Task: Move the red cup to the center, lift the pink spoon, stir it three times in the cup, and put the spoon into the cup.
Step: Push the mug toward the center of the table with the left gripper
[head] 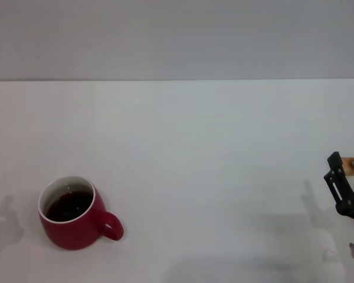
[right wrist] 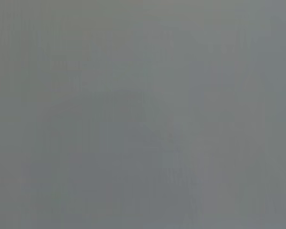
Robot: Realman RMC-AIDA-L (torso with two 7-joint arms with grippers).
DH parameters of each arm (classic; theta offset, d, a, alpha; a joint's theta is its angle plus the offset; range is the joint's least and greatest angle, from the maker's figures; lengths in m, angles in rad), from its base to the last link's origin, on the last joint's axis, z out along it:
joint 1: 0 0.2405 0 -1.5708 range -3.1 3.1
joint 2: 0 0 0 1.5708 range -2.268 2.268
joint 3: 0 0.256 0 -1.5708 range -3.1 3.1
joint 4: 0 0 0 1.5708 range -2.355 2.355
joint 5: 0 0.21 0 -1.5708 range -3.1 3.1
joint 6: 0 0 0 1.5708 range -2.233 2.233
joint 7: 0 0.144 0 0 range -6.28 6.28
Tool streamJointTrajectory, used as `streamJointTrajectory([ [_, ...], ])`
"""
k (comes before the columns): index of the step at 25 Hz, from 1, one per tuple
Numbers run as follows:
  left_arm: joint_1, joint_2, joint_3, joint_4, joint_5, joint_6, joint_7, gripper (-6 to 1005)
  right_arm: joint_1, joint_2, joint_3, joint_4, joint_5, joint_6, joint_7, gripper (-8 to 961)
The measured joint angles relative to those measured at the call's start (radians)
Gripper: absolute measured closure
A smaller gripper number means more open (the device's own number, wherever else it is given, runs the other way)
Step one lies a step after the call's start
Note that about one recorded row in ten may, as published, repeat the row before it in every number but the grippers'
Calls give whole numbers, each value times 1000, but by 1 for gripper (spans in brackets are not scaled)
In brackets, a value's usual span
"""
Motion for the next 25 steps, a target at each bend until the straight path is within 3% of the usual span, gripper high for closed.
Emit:
streamJointTrajectory([
  [12,12,-3,127,-10,2,-16,0,1001,-4,-1,-3,-1,0,0,0,272],
  [25,-27,-3,173,-27,2,-78,0,1001,-5,-2,-3,-1,0,-2,0,271],
])
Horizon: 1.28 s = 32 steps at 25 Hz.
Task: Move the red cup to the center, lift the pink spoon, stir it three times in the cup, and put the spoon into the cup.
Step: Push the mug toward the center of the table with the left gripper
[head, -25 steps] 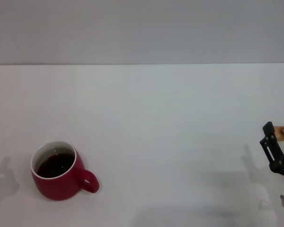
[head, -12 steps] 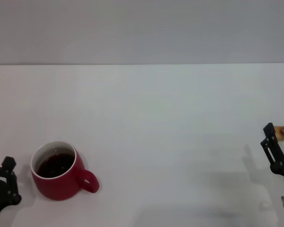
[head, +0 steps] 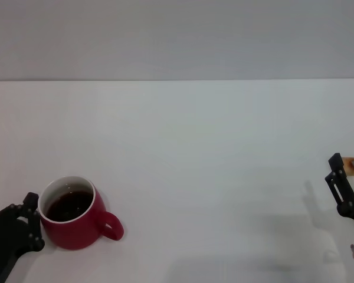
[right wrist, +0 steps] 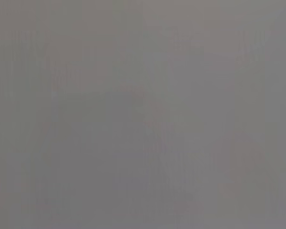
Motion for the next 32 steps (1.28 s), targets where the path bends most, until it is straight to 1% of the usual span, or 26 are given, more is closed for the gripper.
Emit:
streamJointTrajectory([
  [6,-19,-1,20,-1,-1,-11,0,1001,0,0,0,0,0,0,0,272],
  [13,-24,-1,44,-15,0,-24,0,1001,0,0,0,0,0,0,0,272],
  [17,-32,-2,82,-29,0,-31,0,1001,0,0,0,0,0,0,0,271],
  [22,-35,-2,107,-37,0,-32,0,1001,-2,0,0,0,0,0,0,271],
  [27,-39,-1,104,-33,-4,-32,0,1001,-3,0,-1,0,0,0,0,271],
  [32,-59,2,94,-23,-7,-34,0,1001,-5,0,-12,0,0,-4,0,272],
])
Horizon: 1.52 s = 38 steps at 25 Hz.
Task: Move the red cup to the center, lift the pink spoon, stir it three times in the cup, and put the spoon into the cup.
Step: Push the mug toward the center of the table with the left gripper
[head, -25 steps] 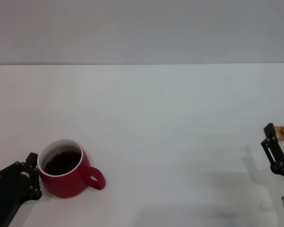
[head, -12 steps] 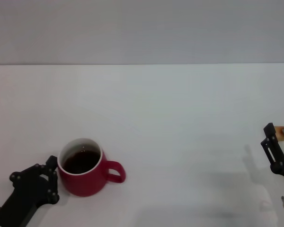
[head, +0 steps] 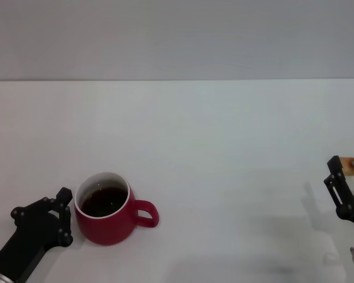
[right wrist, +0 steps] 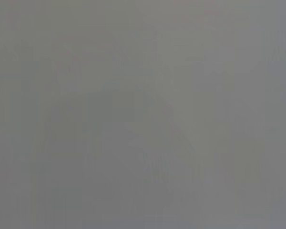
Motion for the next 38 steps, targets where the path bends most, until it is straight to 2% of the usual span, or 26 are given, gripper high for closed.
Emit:
streamJointTrajectory([
  [8,-27,-3,24,-14,6,-18,0,1001,-14,0,-5,0,0,-21,0,272],
  [21,-29,-4,84,-51,7,-24,0,1001,-17,0,-14,0,0,-23,0,271],
  [38,-29,-3,74,-39,4,-23,0,1001,-26,0,-28,0,0,-45,0,271],
])
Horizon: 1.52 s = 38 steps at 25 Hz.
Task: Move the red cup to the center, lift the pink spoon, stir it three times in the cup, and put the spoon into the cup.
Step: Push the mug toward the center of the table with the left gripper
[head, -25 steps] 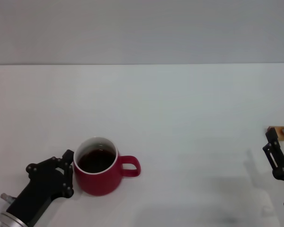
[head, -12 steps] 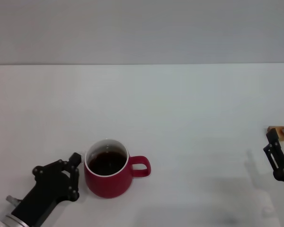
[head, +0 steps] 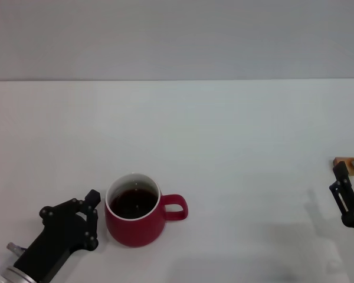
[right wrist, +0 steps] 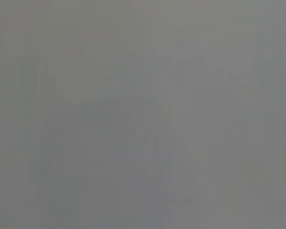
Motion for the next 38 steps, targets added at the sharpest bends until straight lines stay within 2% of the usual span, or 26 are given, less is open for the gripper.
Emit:
streamJointTrajectory([
  [20,-27,-2,85,-58,2,-21,0,1001,0,0,0,0,0,0,0,271],
  [29,-24,0,52,-40,-4,-35,0,1001,1,0,0,0,0,5,0,271],
  [38,-36,-3,64,-55,1,-49,0,1001,2,0,0,0,1,8,0,272],
])
